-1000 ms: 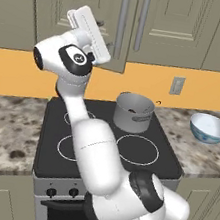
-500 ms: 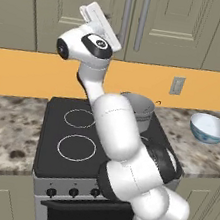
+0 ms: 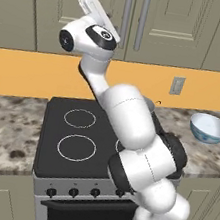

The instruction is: Open the cabinet and move the ladle to the pot. Then close the cabinet.

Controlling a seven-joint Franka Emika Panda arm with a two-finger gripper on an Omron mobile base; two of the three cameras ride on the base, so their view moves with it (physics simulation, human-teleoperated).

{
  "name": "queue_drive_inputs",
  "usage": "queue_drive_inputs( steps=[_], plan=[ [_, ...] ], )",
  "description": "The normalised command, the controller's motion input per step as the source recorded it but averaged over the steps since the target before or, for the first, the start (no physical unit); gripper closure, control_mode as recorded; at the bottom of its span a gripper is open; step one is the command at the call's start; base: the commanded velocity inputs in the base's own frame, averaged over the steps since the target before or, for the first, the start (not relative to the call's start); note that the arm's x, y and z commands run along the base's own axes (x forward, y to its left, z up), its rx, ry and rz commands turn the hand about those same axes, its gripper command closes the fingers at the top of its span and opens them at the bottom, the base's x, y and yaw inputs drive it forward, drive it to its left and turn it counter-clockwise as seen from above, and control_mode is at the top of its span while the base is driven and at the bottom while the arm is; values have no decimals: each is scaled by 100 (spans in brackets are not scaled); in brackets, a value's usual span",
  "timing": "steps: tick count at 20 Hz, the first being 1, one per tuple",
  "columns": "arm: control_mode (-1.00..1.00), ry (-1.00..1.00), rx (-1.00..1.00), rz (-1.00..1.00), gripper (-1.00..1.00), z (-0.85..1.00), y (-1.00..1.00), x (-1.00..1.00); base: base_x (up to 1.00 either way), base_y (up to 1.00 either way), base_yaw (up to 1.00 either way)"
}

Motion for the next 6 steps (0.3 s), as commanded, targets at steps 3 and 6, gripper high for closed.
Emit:
queue_drive_inputs(
  steps=[3,6],
  plan=[
    [-100,2,0,14,-100,-15,-56,46,0,0,0],
    [-100,0,0,16,-100,-19,-47,11,0,0,0]
  ],
)
